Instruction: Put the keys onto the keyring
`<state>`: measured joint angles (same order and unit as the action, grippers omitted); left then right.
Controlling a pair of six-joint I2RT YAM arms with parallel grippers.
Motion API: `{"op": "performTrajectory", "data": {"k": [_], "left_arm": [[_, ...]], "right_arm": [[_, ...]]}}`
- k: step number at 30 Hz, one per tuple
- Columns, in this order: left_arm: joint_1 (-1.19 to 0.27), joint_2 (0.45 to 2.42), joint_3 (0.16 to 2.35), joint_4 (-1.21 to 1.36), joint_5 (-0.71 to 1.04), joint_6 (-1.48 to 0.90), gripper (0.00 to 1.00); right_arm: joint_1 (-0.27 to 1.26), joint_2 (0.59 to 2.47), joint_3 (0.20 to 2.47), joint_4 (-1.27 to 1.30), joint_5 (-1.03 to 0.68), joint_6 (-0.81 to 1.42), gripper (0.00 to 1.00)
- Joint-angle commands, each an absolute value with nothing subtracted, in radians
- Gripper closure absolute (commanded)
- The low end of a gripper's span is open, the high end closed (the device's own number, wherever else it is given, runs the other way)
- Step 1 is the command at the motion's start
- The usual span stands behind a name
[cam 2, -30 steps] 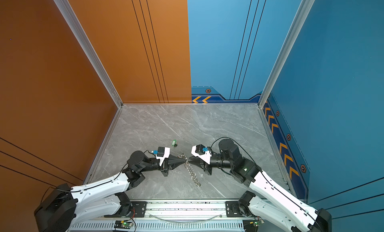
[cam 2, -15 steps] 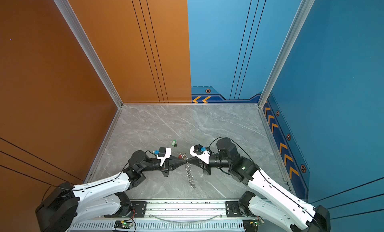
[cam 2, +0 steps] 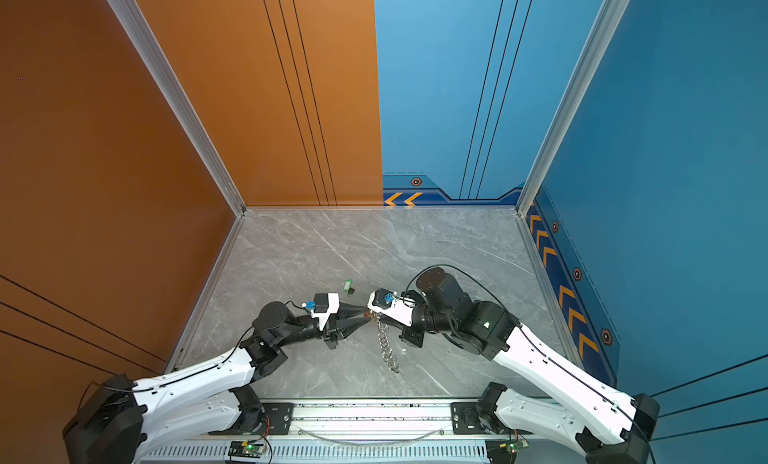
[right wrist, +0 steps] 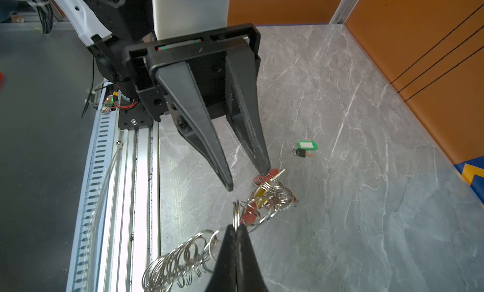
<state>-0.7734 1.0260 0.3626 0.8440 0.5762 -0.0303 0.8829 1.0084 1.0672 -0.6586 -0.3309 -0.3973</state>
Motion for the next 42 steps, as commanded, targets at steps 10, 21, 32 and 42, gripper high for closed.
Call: {"op": "performTrajectory", "data": {"k": [10, 21, 32, 42], "left_arm": [[-0.802, 1.064, 0.382, 0.81, 0.648, -0.016, 0.78], [-0.811, 1.1, 0.394, 0.809, 0.668, -0.02, 0.85], [-0.809, 1.098, 0.397, 0.81, 0.646, -0.027, 0.98], [-0.803, 1.083, 0.394, 0.81, 0.644, -0.022, 1.0]], "right_arm": [[0.955, 1.108, 1.192, -0.792, -0.184, -0.455, 1.0], [0.965, 1.125, 1.198, -0.777, -0.21, -0.447, 1.0], [0.957, 1.112, 1.165, -0.738, -0.247, -0.434, 1.0], [0.887, 1.041, 1.134, -0.731, -0.301, -0.419, 0.83]]}}
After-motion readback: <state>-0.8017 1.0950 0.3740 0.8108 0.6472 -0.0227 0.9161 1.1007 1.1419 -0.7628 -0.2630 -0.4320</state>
